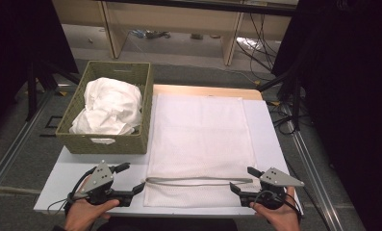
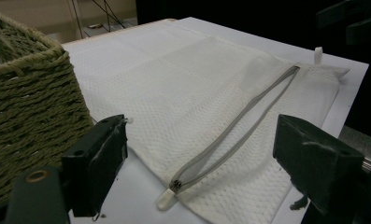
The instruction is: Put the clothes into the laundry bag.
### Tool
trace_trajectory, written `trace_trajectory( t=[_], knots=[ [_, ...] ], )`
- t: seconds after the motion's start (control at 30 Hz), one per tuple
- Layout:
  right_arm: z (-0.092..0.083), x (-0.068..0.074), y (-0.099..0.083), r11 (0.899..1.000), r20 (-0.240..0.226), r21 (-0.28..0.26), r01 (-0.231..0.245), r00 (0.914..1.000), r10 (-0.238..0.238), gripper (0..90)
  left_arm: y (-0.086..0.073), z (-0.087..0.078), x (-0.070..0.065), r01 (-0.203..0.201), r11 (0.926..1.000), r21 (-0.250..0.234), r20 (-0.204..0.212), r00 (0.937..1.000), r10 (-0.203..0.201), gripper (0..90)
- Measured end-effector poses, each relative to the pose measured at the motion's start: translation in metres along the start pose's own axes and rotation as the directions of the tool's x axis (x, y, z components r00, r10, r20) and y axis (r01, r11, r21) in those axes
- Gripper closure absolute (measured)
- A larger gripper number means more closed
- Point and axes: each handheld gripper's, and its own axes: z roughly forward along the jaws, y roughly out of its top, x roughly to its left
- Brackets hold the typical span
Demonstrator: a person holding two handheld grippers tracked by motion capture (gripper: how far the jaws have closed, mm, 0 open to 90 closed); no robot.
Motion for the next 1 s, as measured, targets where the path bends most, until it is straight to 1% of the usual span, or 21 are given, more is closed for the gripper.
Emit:
trace_trajectory(
  t=[0.03, 0.07, 0.1, 0.13, 0.27, 0.33, 0.37, 0.4, 0.43, 0.47, 0.5, 0.53, 0.6, 0.63, 0.7, 0.73, 0.8, 0.83, 0.87, 0.97, 1.0],
  knots=[
    [0.003, -0.001, 0.000, 1.000, 0.001, 0.000, 0.014, 0.9999, -0.014, 16.5, 0.000, -0.001, 0.000, -0.004, 1.0000, 0.003, 0.002, 1.0000, 0.004, 17.4],
    [0.004, 0.001, 0.000, 1.000, 0.001, 0.008, -0.006, 1.0000, 0.006, 16.6, -0.001, -0.002, 0.000, -0.001, 1.0000, 0.007, -0.002, 1.0000, 0.001, 17.5],
    [0.005, 0.000, 0.001, 0.999, -0.006, 0.020, 0.025, 0.9997, -0.025, 16.6, -0.002, -0.003, 0.000, 0.000, 1.0000, 0.008, -0.004, 1.0000, 0.000, 17.5],
    [0.006, 0.003, 0.000, 1.000, -0.018, 0.019, 0.007, 0.9998, -0.007, 16.6, -0.001, -0.003, 0.000, 0.004, 1.0000, 0.008, -0.005, 1.0000, -0.004, 17.4],
    [0.009, 0.002, 0.000, 0.999, -0.020, 0.050, 0.023, 0.9996, -0.022, 16.9, -0.001, -0.003, 0.001, 0.008, 1.0000, 0.003, -0.002, 1.0000, -0.008, 17.5],
    [0.008, 0.002, 0.000, 0.998, -0.027, 0.052, 0.020, 0.9995, -0.018, 16.9, -0.002, -0.003, 0.001, -0.003, 0.9998, 0.021, -0.004, 1.0000, 0.003, 17.5],
    [0.009, 0.002, 0.000, 0.998, -0.026, 0.052, 0.035, 0.9991, -0.034, 16.8, -0.002, -0.003, 0.001, -0.009, 0.9996, 0.028, -0.006, 0.9999, 0.009, 17.4],
    [0.010, 0.004, 0.000, 0.998, -0.037, 0.061, 0.029, 0.9989, -0.027, 16.7, -0.002, -0.003, 0.000, 0.009, 0.9996, 0.027, -0.011, 0.9999, -0.009, 17.5],
    [0.013, 0.004, -0.001, 0.998, -0.051, 0.055, 0.029, 0.9984, -0.026, 16.7, -0.002, -0.002, 0.001, 0.009, 0.9993, 0.035, -0.014, 0.9999, -0.008, 17.5],
    [0.012, 0.004, 0.000, 0.996, -0.036, 0.076, 0.047, 0.9984, -0.044, 16.7, -0.003, -0.003, 0.001, 0.010, 0.9988, 0.048, -0.021, 0.9997, -0.009, 17.5],
    [0.015, 0.004, 0.000, 0.997, -0.066, 0.072, 0.039, 0.9972, -0.035, 16.7, -0.003, -0.003, 0.001, 0.010, 0.9988, 0.048, -0.021, 0.9997, -0.009, 17.4],
    [0.016, 0.005, 0.001, 0.996, -0.069, 0.083, 0.044, 0.9969, -0.038, 16.7, -0.004, -0.003, 0.003, 0.002, 0.9985, 0.054, -0.018, 0.9998, -0.001, 17.5],
    [0.020, 0.005, 0.003, 0.995, -0.080, 0.088, 0.053, 0.9957, -0.046, 16.7, -0.003, -0.003, 0.003, 0.015, 0.9984, 0.054, -0.024, 0.9996, -0.014, 17.5],
    [0.021, 0.004, 0.003, 0.993, -0.066, 0.089, 0.076, 0.9953, -0.071, 16.7, -0.003, -0.003, 0.003, 0.014, 0.9983, 0.057, -0.025, 0.9996, -0.012, 17.5],
    [0.023, 0.007, 0.004, 0.994, -0.056, 0.102, 0.037, 0.9979, -0.032, 16.8, -0.004, -0.003, 0.004, -0.002, 0.9968, 0.080, -0.026, 0.9997, 0.004, 17.5],
    [0.025, 0.004, 0.005, 0.993, -0.065, 0.100, 0.065, 0.9961, -0.059, 17.1, -0.005, -0.002, 0.003, 0.013, 0.9965, 0.083, -0.026, 0.9996, -0.011, 17.5],
    [0.028, 0.005, 0.005, 0.992, -0.064, 0.109, 0.058, 0.9966, -0.051, 17.6, -0.006, -0.002, 0.004, 0.014, 0.9950, 0.099, -0.032, 0.9994, -0.010, 17.5],
    [0.030, 0.003, 0.006, 0.990, -0.075, 0.120, 0.079, 0.9947, -0.071, 17.8, -0.006, -0.001, 0.004, 0.019, 0.9952, 0.096, -0.034, 0.9993, -0.016, 17.5],
    [0.032, 0.003, 0.006, 0.988, -0.067, 0.121, 0.095, 0.9939, -0.087, 18.0, -0.006, -0.001, 0.004, 0.016, 0.9945, 0.104, -0.035, 0.9993, -0.012, 17.5],
    [0.035, 0.002, 0.007, 0.986, -0.071, 0.132, 0.098, 0.9935, -0.089, 19.6, -0.007, -0.001, 0.005, 0.008, 0.9936, 0.113, -0.034, 0.9994, -0.005, 17.4],
    [0.040, 0.001, 0.009, 0.981, -0.089, 0.146, 0.125, 0.9896, -0.113, 22.2, -0.006, -0.001, 0.005, 0.008, 0.9931, 0.117, -0.033, 0.9994, -0.005, 17.4]
  ],
)
